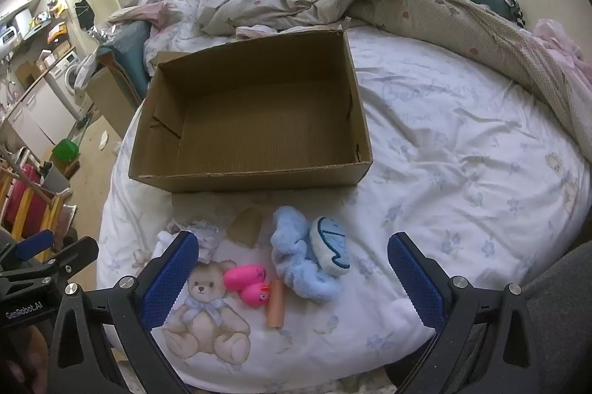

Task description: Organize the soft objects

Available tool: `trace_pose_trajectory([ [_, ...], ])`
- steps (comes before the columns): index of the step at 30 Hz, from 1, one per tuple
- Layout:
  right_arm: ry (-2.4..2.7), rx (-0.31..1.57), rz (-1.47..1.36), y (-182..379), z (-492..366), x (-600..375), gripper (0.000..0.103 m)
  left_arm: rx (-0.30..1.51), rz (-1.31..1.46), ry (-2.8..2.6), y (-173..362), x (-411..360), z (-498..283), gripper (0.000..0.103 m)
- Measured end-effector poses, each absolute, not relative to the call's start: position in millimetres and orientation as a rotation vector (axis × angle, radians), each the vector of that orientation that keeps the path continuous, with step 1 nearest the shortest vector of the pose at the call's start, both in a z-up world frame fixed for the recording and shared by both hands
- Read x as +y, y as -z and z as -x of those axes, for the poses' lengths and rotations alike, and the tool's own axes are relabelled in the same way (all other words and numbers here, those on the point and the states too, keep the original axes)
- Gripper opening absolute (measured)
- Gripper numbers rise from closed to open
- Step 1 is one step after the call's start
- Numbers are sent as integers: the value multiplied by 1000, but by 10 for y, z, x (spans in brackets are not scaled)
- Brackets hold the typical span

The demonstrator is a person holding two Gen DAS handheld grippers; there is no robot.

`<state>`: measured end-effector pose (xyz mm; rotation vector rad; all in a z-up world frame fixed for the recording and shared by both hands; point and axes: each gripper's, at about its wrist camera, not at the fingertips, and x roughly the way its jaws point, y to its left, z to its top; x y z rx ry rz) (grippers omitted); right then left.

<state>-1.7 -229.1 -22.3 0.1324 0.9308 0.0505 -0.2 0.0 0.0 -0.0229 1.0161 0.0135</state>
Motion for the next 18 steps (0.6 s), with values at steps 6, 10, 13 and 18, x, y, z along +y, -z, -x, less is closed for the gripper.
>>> trace_pose_trajectory([
  [6, -52, 925, -136, 225, 19, -2292, 103, 1016, 34, -8, 28, 18, -12, 103],
  [10, -54, 923, -137, 224, 21, -2289, 103, 1020, 38, -4, 3, 32, -1, 103],
  [13, -53, 925, -135, 226, 21, -2284, 103, 1026, 37, -8, 14, 34, -13, 103],
  [18, -52, 928, -133, 226, 20, -2281, 103, 1033, 39, -9, 30, 16, -19, 103],
])
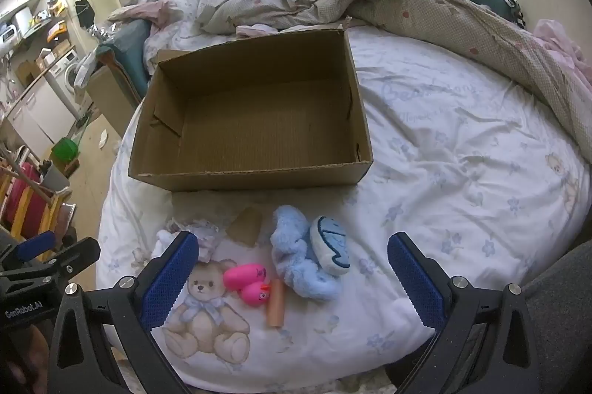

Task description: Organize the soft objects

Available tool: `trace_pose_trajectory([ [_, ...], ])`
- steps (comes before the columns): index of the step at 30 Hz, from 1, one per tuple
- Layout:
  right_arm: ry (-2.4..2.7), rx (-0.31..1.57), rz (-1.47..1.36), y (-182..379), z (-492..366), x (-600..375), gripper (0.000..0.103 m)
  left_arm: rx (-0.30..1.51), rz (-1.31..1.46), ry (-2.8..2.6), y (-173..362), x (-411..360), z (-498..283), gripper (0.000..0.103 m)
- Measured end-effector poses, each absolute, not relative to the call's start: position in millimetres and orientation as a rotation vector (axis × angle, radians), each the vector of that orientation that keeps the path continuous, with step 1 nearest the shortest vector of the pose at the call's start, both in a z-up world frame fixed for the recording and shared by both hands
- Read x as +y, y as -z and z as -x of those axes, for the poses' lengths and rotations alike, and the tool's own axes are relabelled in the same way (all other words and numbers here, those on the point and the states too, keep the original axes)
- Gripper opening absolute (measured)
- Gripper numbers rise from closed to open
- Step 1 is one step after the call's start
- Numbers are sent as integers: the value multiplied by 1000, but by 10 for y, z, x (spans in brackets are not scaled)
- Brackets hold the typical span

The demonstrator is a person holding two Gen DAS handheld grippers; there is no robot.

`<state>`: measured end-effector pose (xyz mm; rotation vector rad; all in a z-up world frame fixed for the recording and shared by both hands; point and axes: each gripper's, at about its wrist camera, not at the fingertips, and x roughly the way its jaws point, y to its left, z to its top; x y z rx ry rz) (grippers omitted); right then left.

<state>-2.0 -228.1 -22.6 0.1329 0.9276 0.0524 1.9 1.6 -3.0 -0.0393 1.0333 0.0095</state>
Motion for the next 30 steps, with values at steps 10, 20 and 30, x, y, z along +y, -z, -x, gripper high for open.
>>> trace_pose_trajectory([
  [10, -50, 928, -130, 230, 19, -2276, 103, 1036, 46, -11, 53, 23, -14, 103],
  [20, -49, 929, -128, 231, 17, -2283, 103, 1046, 66, -8, 50, 52, -16, 103],
  [30, -48, 928, -127, 228, 24, -2288, 103, 1046, 64, -9, 48, 53, -14, 103],
])
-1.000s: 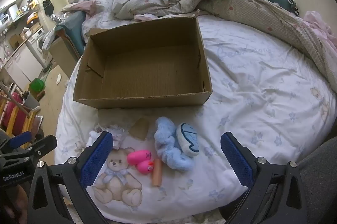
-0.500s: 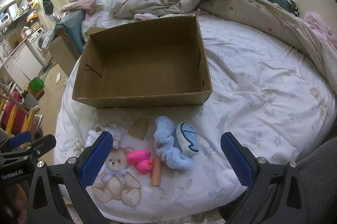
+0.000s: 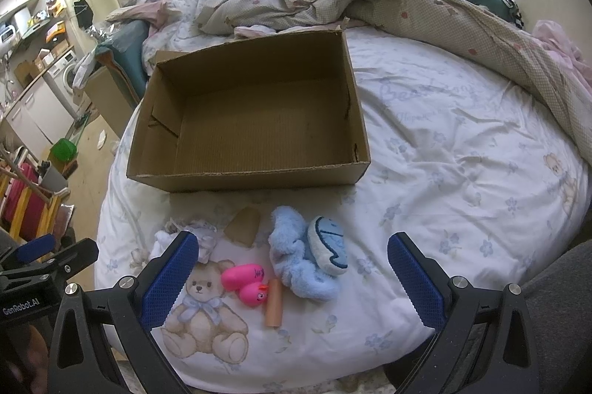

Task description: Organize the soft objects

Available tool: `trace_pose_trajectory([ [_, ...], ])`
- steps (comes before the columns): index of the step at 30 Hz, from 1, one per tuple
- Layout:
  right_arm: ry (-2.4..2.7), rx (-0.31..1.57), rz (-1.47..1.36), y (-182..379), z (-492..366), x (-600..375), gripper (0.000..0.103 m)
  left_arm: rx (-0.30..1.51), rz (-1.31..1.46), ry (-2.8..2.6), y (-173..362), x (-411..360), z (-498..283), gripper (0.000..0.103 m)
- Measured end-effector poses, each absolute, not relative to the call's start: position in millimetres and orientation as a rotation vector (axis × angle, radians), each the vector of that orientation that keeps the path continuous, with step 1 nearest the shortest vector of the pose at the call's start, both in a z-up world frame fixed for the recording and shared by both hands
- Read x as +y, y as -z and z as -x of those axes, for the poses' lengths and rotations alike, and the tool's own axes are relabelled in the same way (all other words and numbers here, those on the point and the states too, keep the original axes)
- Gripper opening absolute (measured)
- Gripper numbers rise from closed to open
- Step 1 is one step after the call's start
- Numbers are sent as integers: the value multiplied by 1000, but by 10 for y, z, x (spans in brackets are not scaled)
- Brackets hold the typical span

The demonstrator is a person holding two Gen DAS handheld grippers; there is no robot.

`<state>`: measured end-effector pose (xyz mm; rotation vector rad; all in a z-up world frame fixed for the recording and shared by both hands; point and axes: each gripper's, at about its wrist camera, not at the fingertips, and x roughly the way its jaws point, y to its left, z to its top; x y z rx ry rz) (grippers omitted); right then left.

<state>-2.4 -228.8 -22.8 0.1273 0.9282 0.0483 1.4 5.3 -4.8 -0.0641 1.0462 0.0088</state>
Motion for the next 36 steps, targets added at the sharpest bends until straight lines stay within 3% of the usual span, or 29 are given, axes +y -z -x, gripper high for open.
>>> trace_pose_trajectory([
  [36, -50, 926, -127, 202, 22, -2279, 103, 1050, 75, -11, 53, 63, -9, 103],
])
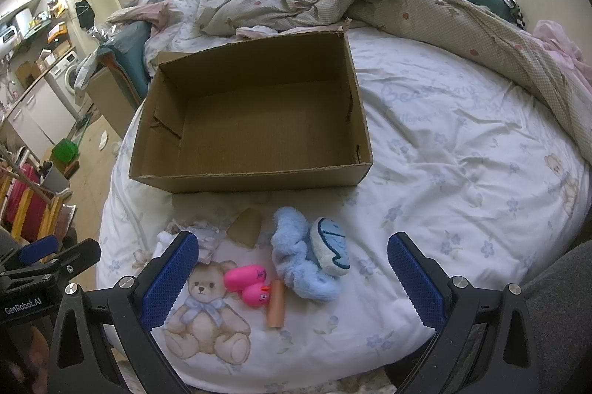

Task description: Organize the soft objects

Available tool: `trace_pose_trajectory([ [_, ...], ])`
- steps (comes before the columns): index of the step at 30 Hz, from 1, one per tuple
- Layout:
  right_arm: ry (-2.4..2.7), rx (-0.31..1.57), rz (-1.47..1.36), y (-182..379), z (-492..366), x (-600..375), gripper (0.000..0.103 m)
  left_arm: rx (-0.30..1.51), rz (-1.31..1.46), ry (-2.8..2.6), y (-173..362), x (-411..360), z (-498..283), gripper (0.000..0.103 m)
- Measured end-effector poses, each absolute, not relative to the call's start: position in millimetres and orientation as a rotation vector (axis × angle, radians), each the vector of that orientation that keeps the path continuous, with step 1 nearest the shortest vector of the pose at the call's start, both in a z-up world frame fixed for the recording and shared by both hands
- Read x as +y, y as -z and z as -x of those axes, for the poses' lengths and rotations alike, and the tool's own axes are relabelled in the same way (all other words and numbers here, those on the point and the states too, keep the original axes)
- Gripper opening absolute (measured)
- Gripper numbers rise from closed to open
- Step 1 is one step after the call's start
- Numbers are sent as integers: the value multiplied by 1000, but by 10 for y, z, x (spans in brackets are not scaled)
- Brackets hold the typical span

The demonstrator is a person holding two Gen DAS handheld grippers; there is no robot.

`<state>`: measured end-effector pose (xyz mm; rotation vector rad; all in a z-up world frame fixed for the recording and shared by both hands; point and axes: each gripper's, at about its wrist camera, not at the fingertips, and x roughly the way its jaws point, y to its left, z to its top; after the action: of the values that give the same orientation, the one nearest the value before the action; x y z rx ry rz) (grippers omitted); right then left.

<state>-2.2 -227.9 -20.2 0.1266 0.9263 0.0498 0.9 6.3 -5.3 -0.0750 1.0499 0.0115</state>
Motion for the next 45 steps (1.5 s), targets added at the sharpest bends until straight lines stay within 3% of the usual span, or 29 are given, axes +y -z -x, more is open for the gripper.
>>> trace_pose_trajectory([
  [24, -106, 1097, -363, -134, -555, -2684, 103, 1162, 108, 10, -233, 70, -601, 103],
  [45, -57, 1249, -355, 475, -857, -2820, 103, 1255, 105, 6, 191, 73, -942, 103],
])
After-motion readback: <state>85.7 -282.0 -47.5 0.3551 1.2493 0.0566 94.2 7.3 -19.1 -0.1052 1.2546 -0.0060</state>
